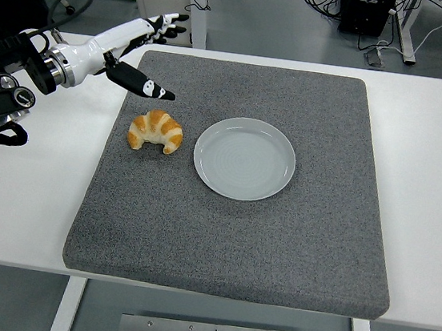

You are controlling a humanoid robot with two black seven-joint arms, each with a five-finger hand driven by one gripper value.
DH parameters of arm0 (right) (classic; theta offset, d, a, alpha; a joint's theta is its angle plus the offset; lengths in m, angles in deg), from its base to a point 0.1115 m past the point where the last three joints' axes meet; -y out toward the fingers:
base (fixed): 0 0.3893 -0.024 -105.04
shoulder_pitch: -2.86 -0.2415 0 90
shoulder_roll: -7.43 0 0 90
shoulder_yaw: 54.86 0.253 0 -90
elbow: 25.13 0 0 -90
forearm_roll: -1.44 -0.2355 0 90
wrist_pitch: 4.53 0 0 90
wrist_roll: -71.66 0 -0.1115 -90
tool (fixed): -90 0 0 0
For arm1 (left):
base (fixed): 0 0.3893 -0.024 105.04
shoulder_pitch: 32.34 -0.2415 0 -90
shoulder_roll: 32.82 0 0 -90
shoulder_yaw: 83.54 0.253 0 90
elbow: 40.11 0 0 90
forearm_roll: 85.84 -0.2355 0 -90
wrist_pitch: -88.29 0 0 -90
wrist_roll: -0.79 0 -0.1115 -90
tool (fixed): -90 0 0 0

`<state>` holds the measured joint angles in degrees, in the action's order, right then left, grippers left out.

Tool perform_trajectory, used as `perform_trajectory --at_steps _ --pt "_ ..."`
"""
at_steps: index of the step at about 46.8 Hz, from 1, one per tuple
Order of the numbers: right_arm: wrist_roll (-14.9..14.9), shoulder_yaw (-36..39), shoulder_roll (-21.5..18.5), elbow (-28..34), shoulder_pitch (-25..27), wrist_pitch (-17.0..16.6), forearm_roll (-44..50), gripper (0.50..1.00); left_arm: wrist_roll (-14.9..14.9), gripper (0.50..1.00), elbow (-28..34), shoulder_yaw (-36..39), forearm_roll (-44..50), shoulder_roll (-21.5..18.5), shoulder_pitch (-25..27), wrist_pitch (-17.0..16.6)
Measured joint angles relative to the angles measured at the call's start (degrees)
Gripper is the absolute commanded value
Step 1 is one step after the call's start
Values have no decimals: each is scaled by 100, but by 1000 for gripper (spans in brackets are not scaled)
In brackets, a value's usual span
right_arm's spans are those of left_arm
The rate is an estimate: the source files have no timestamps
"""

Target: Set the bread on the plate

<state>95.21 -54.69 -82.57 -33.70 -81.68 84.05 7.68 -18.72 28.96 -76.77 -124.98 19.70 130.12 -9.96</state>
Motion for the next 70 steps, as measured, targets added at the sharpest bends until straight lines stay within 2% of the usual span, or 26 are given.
perform_trajectory --at_steps 27,32,42,47,59,70 --pt "0 -2 0 -3 -1 -3 0 1000 71 981 -29 655 -1055 19 24 -85" --pt "0 -3 0 -1 -1 -2 0 1000 87 981 -119 745 -1261 66 -19 -253" --pt "0 -2 0 -2 -1 -1 0 1000 100 981 -312 1096 -1506 226 -51 -909" --pt "0 -1 0 -3 -1 -1 0 1000 98 981 -401 1235 -1527 265 -64 -1122" --pt "0 -1 0 -2 -1 -1 0 1000 97 981 -1080 1297 -1526 628 -266 -1284" --pt "0 -4 0 1 -2 0 0 1000 97 981 -1125 1285 -1527 731 -302 -1285"
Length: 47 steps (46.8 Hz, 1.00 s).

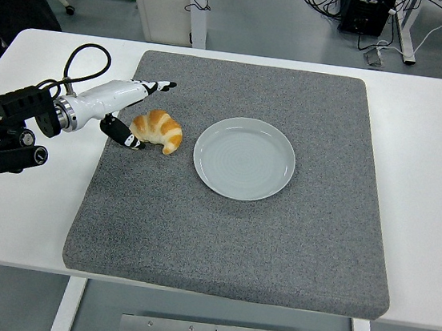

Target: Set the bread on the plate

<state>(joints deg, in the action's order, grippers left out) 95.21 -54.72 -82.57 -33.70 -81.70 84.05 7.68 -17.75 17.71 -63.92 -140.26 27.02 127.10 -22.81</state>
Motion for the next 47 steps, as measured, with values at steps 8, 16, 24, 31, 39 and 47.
perform_trajectory --at_steps 8,16,24,31,39,47 --pt "0 2 0 -1 1 0 0 1000 4 978 0 -24 7 79 0 0" --pt "0 3 0 -4 0 -1 0 1000 21 977 -5 -65 16 196 -64 0" --pt "0 4 0 -2 3 -1 0 1000 25 977 -18 -83 44 282 -126 -20" --pt "0 3 0 -1 1 0 0 1000 21 977 -105 -59 44 292 -165 -232" --pt "0 3 0 -3 0 0 0 1000 18 949 -186 -31 33 292 -177 -254" --pt "0 3 0 -1 1 0 0 1000 9 907 -198 -11 28 367 -199 -255"
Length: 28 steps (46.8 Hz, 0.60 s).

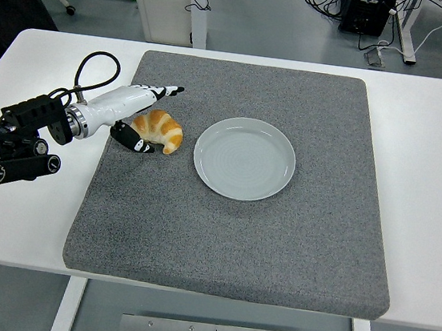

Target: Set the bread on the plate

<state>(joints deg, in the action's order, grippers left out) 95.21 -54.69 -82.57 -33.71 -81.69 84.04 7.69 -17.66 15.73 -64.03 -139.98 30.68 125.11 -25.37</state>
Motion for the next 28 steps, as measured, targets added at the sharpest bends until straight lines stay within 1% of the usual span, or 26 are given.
perform_trajectory --at_steps 11,20,24,28 --pt "0 0 0 1 -1 -1 0 1000 -1 810 -108 -5 0 100 -60 0" --pt "0 -1 0 0 0 2 0 1000 -7 799 -187 -66 124 152 -73 41" --pt "0 -1 0 -1 0 1 0 1000 -8 762 -195 -71 186 153 -74 51" --pt "0 -1 0 1 0 1 0 1000 -9 757 -196 -70 194 154 -74 54"
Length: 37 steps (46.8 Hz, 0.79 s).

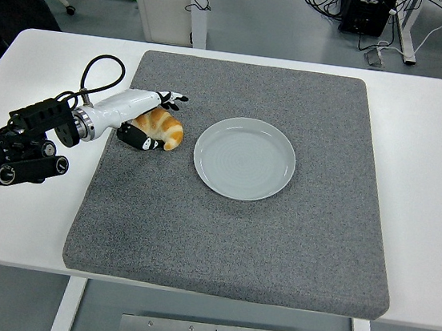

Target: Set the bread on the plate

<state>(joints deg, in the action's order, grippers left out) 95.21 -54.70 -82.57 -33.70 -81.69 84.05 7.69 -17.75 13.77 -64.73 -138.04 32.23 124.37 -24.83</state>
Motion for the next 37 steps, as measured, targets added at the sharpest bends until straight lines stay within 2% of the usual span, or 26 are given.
perform_trajectory --at_steps 7,17,31,37 --pt "0 0 0 1 0 -1 0 1000 -9 748 -1 7 1 0 0 0" --pt "0 1 0 1 0 -3 0 1000 -9 663 -1 7 5 -6 0 17" --pt "0 1 0 -1 1 -4 0 1000 -22 646 -1 -13 -6 -43 137 24" --pt "0 1 0 1 0 0 0 1000 -58 648 0 -18 -10 -83 431 25"
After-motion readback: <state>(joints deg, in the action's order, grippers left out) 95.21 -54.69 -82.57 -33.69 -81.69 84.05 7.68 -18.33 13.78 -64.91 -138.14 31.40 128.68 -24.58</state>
